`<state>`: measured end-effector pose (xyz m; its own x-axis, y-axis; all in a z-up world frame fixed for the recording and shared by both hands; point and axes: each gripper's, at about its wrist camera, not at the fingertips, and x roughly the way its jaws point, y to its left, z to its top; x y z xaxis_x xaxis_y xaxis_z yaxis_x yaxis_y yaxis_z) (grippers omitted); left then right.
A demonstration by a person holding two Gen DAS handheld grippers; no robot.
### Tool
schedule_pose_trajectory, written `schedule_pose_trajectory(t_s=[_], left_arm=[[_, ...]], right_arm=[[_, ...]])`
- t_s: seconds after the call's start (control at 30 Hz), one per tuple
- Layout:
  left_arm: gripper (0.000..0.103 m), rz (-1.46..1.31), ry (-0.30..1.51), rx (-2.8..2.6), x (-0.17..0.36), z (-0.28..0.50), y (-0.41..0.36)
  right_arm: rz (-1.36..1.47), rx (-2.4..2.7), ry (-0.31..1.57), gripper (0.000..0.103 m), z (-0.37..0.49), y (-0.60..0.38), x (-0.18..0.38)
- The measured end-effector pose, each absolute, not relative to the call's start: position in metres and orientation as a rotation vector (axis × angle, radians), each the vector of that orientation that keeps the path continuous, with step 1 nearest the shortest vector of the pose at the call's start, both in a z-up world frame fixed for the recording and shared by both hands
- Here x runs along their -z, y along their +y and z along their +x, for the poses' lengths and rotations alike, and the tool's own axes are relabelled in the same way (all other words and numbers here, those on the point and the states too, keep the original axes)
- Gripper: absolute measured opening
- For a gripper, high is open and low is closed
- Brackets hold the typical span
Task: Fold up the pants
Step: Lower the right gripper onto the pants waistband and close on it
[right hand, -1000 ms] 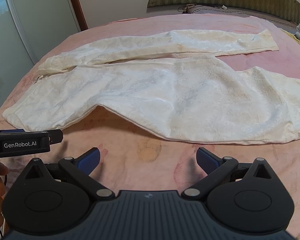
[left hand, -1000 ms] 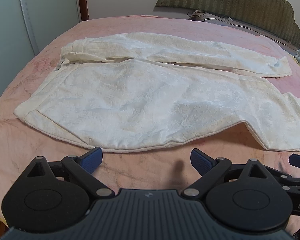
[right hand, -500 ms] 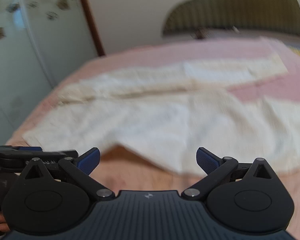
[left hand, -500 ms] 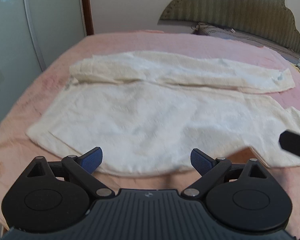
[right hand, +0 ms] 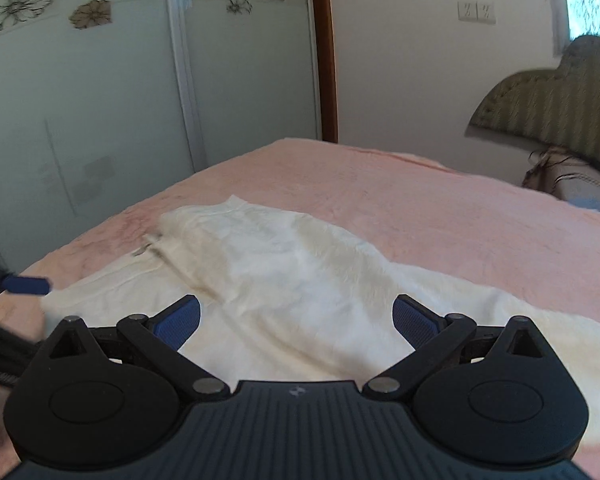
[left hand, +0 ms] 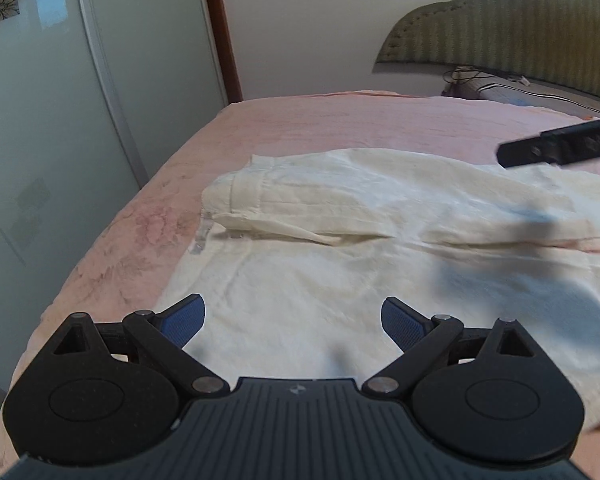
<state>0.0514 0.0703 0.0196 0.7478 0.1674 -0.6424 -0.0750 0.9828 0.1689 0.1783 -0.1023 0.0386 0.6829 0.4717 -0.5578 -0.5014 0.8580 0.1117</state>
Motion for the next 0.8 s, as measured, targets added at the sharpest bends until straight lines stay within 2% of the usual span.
schedule_pose_trajectory(t_s=[0.23,0.3,0.37,0.5,0.57,0.6,0.63,0.67,0.8], left_arm=[[0.097,0.098,0.752,-0.17,-0.01,0.097,0.095],[0.097,0.091,0.766,-0.171,-0.008,0.106,0.099],[0.097,0.085,0.777,-0.17,-0.006,0.116,0.104],[0.097,0.081,0.803,-0.169,-0.004,0.136,0.111],[0.097,0.073,0.816,-0.168,-0.004,0.146,0.114],[0.097,0.065,0.821,-0.167,-0.004,0.152,0.117],[0.097,0.055,0.828,-0.167,-0.005,0.158,0.119],[0.097,0.038,0.83,-0.168,-0.006,0.164,0.122],[0.097,-0.057,0.774,-0.194,-0.015,0.184,0.138]], right_arm=[[0.004,-0.549,0.731,0.102,0.322,-0.087,0.002],[0.018,-0.576,0.759,0.096,0.348,-0.08,0.013],[0.026,-0.612,0.784,0.085,0.372,-0.072,0.022],[-0.013,-0.662,0.855,0.076,0.399,-0.055,0.043],[-0.034,-0.713,0.895,0.052,0.406,-0.047,0.052],[-0.058,-0.72,0.878,0.05,0.403,-0.044,0.053],[-0.096,-0.734,0.85,0.041,0.397,-0.041,0.052],[-0.129,-0.742,0.823,0.027,0.39,-0.038,0.05],[-0.543,-0.65,0.523,0.019,0.32,-0.001,0.038]])
